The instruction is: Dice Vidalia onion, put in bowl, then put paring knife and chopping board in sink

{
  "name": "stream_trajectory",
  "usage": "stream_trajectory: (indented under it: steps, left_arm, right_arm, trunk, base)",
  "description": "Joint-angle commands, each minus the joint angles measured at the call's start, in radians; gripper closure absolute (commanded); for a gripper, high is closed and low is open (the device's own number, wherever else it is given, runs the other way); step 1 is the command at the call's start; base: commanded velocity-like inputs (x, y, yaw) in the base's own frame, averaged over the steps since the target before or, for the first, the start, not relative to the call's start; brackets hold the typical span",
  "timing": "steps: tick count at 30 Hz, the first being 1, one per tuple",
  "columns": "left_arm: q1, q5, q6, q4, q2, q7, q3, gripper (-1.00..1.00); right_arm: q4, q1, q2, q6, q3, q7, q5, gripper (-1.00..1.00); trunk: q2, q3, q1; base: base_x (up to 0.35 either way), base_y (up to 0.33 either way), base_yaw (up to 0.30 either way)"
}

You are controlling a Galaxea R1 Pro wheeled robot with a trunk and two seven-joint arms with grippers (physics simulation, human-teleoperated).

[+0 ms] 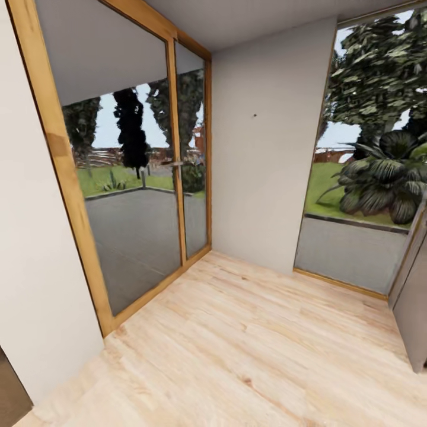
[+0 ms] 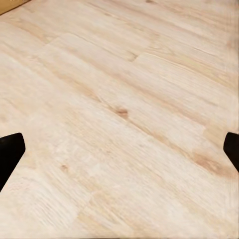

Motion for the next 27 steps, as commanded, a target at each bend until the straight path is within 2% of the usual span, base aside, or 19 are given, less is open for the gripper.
stream_trajectory:
  steps: [1,27]
  left_arm:
    - [0.000,0.001,-0.003,0.000,0.000,0.001,0.001,-1.00]
    - [0.000,0.001,-0.003,0.001,-0.002,0.001,0.001,-1.00]
  right_arm:
    - [0.001,-0.001,0.000,-0.003,-0.002,0.000,0.009,-1.00]
    - [0.001,-0.001,0.002,-0.003,0.000,0.000,0.009,-1.00]
  trunk:
    - [-0.001,-0.001,0.000]
    - [-0.001,0.013,0.000]
  base:
    - [0.000,-0.318,-0.265]
    - [0.000,-0.319,-0.265]
